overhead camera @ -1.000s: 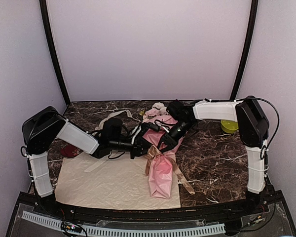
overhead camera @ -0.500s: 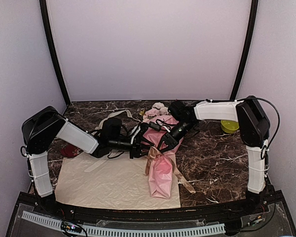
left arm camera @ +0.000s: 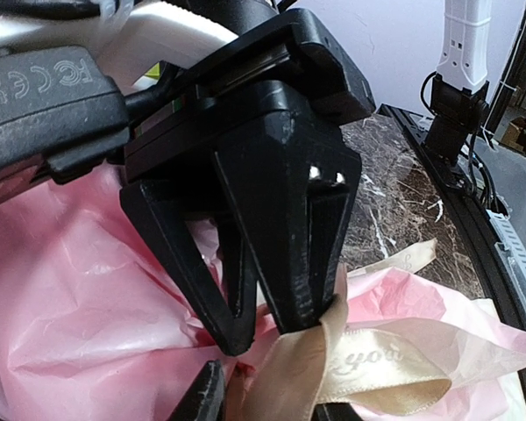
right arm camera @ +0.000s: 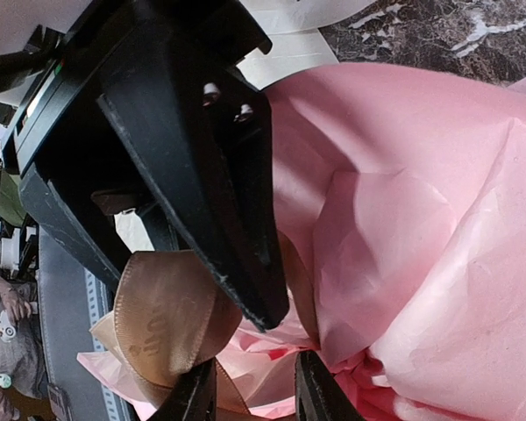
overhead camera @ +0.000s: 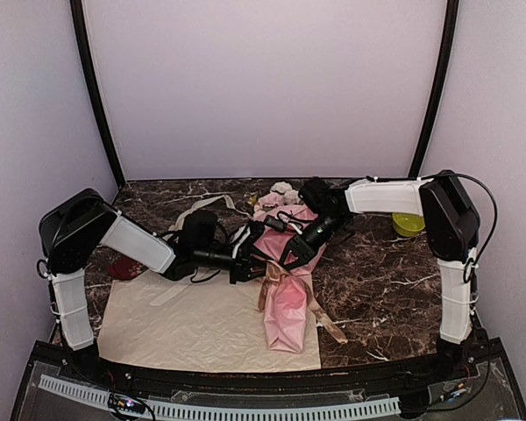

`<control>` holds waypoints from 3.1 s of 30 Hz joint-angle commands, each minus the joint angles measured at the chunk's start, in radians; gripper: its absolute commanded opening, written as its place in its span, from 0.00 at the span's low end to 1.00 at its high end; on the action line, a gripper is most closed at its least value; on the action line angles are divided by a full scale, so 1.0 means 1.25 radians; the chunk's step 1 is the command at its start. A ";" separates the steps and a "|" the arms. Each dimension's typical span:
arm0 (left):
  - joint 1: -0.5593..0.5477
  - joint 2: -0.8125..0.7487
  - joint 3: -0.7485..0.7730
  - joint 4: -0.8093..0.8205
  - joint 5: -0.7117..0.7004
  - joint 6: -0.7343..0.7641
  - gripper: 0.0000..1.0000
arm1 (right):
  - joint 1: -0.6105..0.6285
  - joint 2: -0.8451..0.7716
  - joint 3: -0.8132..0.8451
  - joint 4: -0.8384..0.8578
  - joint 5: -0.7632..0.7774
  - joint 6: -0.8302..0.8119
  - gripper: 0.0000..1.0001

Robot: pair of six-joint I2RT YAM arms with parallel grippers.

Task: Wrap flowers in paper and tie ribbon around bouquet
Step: Cross the half-tied ribbon over the folded bouquet, then tie the half-tied ribbon around the folded bouquet.

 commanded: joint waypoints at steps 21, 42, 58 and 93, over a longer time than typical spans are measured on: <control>-0.001 0.011 -0.018 0.017 0.015 -0.006 0.12 | 0.003 -0.040 0.017 0.029 -0.078 -0.015 0.33; 0.003 0.009 -0.007 0.021 0.028 -0.028 0.12 | 0.026 -0.023 0.011 0.036 0.062 0.022 0.04; 0.004 -0.045 -0.066 0.034 -0.072 0.031 0.43 | 0.020 -0.059 0.008 0.084 0.124 0.095 0.00; -0.177 -0.150 0.023 -0.360 -0.493 -0.021 0.33 | 0.041 -0.101 -0.082 0.230 0.161 0.231 0.00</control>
